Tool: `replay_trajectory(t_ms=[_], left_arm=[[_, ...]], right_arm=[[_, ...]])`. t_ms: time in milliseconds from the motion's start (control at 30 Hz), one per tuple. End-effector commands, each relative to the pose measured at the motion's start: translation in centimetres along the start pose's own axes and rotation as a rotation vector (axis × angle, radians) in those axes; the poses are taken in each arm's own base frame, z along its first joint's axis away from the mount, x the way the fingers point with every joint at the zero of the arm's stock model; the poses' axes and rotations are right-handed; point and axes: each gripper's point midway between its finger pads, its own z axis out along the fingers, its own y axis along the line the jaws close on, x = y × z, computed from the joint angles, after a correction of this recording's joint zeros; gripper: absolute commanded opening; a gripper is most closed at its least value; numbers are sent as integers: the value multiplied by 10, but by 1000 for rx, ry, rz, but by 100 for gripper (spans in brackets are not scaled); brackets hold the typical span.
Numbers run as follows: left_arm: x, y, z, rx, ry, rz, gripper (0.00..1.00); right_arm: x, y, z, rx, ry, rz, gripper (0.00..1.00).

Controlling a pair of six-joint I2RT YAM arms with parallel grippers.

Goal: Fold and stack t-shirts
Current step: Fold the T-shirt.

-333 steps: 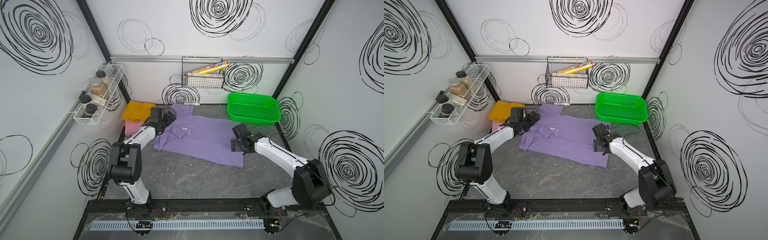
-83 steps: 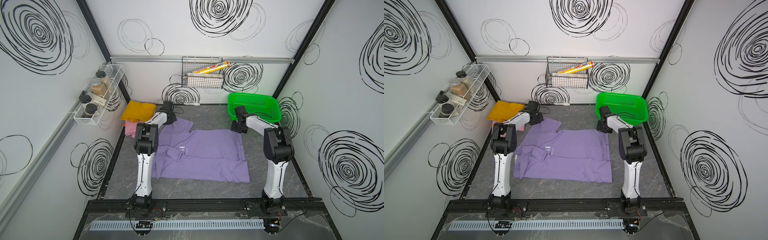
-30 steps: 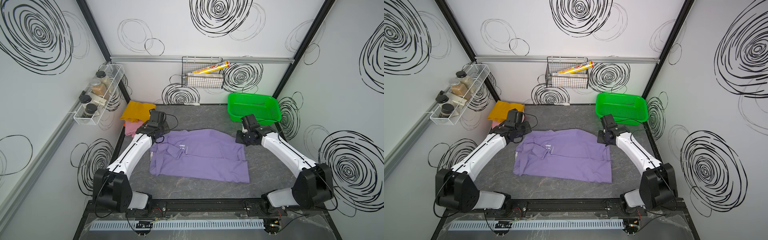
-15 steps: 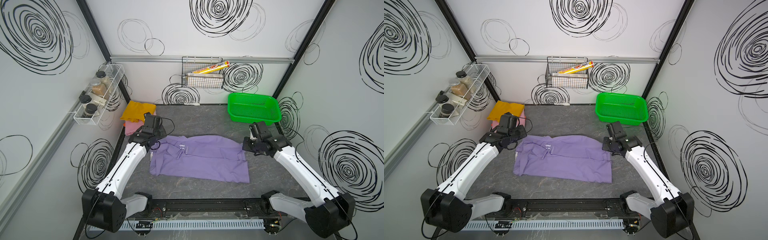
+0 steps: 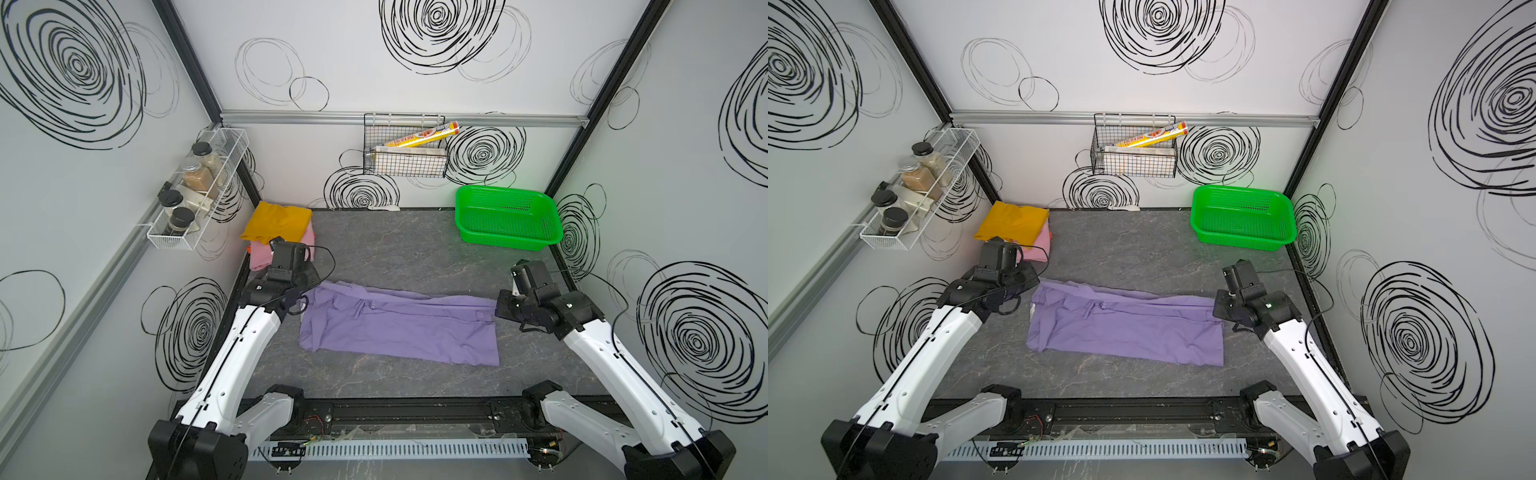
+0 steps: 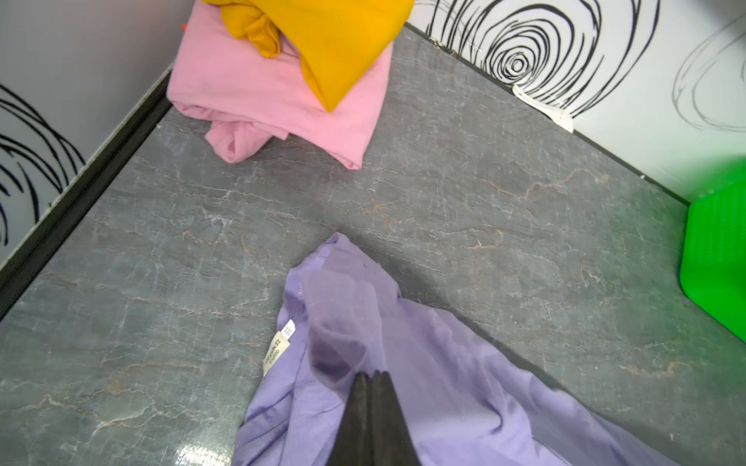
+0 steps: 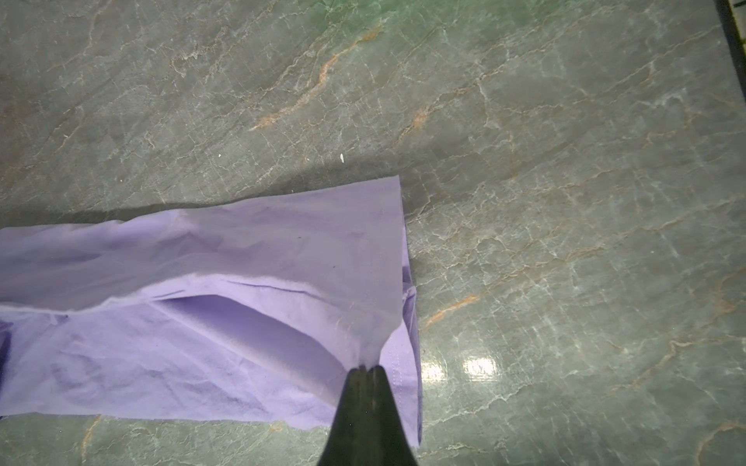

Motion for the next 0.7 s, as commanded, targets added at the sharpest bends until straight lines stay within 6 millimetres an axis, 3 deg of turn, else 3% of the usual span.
replay_trajectory(t_ms=[0, 367, 533, 667], left_arm=[[3, 17, -5, -31, -7, -32, 0], [23, 41, -8, -67, 16, -96, 0], [43, 51, -1, -77, 60, -128, 0], [40, 52, -5, -86, 56, -146, 0]], right_arm=[[13, -13, 0, 41, 17, 3, 0], [27, -20, 1, 57, 54, 50, 0], [26, -21, -7, 48, 33, 70, 0], [27, -26, -12, 60, 26, 77, 0]])
